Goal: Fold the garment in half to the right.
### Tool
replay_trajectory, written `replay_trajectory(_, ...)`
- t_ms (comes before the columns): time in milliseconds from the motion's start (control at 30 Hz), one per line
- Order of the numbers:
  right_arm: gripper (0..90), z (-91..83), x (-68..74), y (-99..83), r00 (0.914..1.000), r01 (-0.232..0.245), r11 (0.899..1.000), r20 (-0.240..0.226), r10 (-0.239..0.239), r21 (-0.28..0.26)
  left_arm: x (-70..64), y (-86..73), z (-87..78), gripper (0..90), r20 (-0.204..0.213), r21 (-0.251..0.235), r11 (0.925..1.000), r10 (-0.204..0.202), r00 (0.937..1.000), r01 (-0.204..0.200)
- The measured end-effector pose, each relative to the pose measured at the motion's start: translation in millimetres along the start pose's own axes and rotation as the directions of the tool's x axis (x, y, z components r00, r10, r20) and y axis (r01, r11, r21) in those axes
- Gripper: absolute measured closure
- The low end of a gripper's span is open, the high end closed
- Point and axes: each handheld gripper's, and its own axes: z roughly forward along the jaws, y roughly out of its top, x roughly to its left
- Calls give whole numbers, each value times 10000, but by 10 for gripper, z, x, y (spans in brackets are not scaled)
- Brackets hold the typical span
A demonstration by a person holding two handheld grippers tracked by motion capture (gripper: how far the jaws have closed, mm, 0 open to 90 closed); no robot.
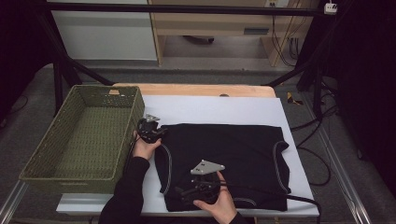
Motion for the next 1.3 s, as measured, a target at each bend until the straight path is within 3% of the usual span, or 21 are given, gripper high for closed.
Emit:
replay_trajectory(267,110,198,260,64,9994,322,9992,-127,-319,250,1,-1,1,814,32,-12,10000,-16,10000,16)
replay_trajectory(700,207,481,431,22,9987,482,9923,-203,-461,1144,6,-1,1,814,73,-15,10000,-51,10000,51)
replay_trajectory(833,227,535,506,11,9946,1009,9868,121,-1032,1267,7,-2,1,814,73,-15,10000,-24,10000,24)
replay_trajectory(1000,400,520,529,-12,9830,1572,9786,746,-1680,1327,2,0,0,814,31,0,10000,22,10000,-22)
replay_trajectory(1300,622,473,539,2,9793,1540,9751,1067,-1721,1596,-6,5,-1,816,-34,23,10000,24,10000,-23)
